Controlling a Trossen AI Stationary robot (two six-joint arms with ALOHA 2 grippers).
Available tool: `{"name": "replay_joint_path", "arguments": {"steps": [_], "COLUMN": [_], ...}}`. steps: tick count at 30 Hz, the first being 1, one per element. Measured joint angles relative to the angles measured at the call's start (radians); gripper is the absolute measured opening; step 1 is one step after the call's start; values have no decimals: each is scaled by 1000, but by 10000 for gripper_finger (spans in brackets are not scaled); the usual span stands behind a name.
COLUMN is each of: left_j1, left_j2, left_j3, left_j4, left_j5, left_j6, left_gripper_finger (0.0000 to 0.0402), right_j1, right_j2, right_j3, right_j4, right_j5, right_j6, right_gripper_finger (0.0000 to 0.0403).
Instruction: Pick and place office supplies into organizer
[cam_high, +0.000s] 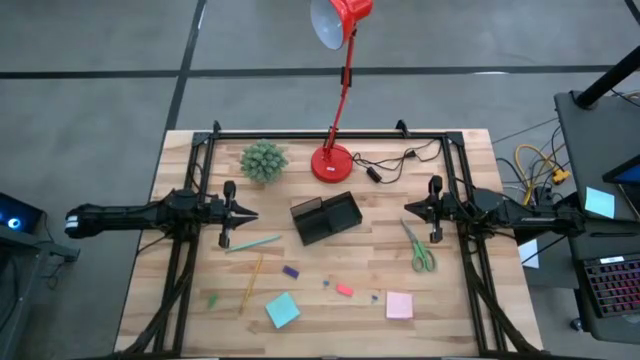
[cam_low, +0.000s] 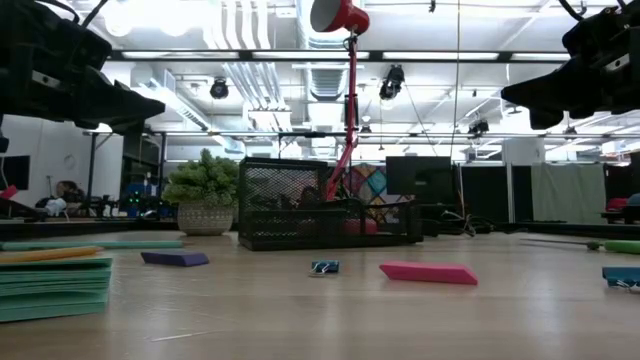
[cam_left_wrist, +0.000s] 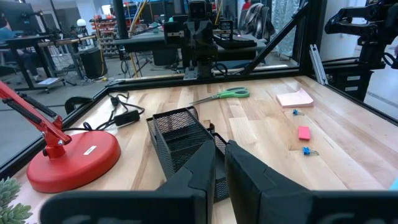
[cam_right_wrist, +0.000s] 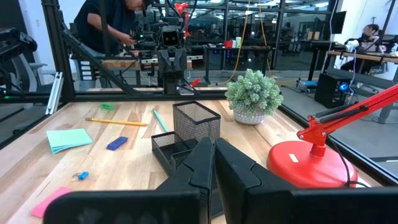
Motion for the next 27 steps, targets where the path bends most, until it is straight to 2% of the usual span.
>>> {"name": "replay_joint_path", "arguments": {"steps": [21, 27], "left_j1": [0, 0], "left_j2": [0, 0], "left_j3": [0, 0], "left_j4": [1, 40], "left_j5": [-2, -4], "left_j6": [2, 1], "left_gripper_finger": [22, 22], "right_j1": [0, 0], "right_j2": [0, 0], "right_j3": [0, 0], "right_j4": [0, 1], "right_j5": [1, 1], "right_j6": [0, -73], "right_gripper_finger": [9, 9]}}
